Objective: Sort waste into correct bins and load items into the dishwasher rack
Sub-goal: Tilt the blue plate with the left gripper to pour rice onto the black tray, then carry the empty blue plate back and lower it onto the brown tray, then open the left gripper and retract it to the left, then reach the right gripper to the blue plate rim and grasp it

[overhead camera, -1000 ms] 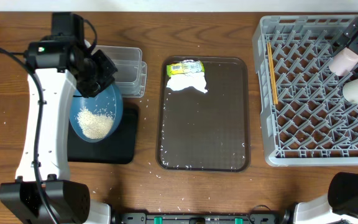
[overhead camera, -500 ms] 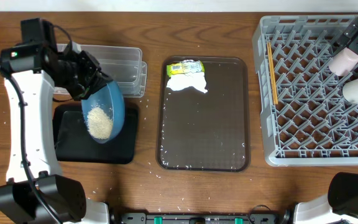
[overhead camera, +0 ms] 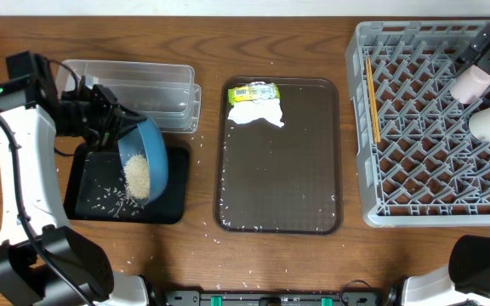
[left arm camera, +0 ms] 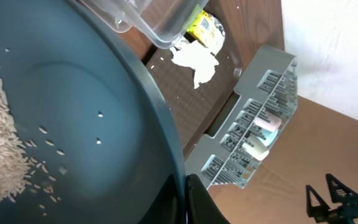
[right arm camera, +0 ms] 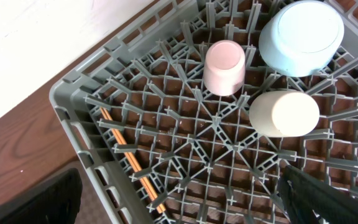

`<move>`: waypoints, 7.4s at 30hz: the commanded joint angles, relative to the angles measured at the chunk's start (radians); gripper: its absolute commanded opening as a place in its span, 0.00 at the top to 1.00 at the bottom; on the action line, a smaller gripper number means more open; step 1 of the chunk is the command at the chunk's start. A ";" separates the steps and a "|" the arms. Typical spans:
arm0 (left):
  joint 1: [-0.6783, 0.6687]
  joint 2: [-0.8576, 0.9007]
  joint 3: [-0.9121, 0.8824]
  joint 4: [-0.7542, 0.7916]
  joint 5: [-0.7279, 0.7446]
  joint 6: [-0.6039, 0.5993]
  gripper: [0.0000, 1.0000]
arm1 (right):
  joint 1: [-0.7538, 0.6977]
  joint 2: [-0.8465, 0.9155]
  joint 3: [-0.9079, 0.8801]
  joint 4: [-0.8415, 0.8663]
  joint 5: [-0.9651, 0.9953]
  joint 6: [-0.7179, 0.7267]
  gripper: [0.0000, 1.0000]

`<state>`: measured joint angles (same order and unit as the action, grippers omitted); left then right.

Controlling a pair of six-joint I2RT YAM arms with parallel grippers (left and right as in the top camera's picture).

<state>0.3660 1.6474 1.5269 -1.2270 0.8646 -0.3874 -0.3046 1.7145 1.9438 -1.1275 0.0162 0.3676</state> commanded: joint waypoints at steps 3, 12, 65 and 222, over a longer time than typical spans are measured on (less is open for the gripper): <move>0.037 -0.017 -0.026 -0.002 0.115 0.082 0.93 | -0.003 0.001 0.006 0.000 0.006 0.013 0.01; 0.084 -0.017 -0.038 -0.003 0.228 0.129 0.94 | -0.003 0.001 0.006 0.000 0.006 0.013 0.01; 0.380 -0.016 -0.181 -0.168 0.588 0.342 0.94 | -0.003 0.001 0.005 -0.003 0.006 0.013 0.01; 0.072 -0.231 -0.130 0.237 -0.660 -0.060 0.10 | 1.018 0.401 -0.022 0.052 -0.287 -0.467 0.17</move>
<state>0.4339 1.4071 1.3872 -0.9886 0.2035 -0.4450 0.6617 2.0953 1.9259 -1.0729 -0.3115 0.0063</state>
